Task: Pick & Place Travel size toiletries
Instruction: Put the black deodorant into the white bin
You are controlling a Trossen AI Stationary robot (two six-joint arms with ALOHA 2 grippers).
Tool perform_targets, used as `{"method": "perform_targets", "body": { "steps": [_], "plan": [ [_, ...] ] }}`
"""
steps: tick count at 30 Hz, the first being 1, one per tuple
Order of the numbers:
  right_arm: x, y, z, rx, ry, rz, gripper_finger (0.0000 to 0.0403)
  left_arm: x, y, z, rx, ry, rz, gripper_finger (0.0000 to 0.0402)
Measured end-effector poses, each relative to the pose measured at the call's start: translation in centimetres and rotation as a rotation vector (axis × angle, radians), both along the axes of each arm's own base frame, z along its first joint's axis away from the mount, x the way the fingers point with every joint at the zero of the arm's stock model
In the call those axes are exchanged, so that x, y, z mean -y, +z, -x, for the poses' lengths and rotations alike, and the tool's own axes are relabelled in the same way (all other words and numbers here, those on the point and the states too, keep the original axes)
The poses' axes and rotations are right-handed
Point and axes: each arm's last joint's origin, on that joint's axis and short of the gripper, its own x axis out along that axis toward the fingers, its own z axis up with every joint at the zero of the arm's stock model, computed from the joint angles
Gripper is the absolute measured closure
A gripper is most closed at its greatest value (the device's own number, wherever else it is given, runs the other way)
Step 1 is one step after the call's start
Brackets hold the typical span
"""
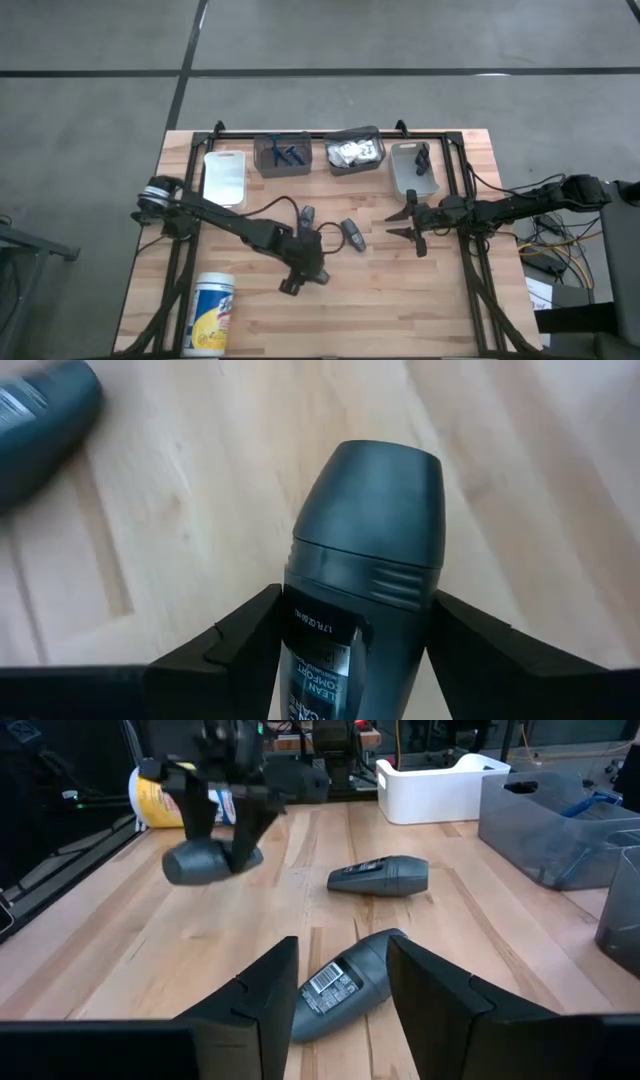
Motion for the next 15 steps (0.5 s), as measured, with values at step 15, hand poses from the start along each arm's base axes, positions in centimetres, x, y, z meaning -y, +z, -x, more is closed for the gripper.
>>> {"method": "perform_targets", "body": {
  "steps": [15],
  "plan": [
    [0.0, 0.0, 0.0, 0.000, 0.000, -0.002, 0.0303, -2.3, 7.5, 2.7, 0.224, 0.057, 0.051, 0.0183]
  ]
}}
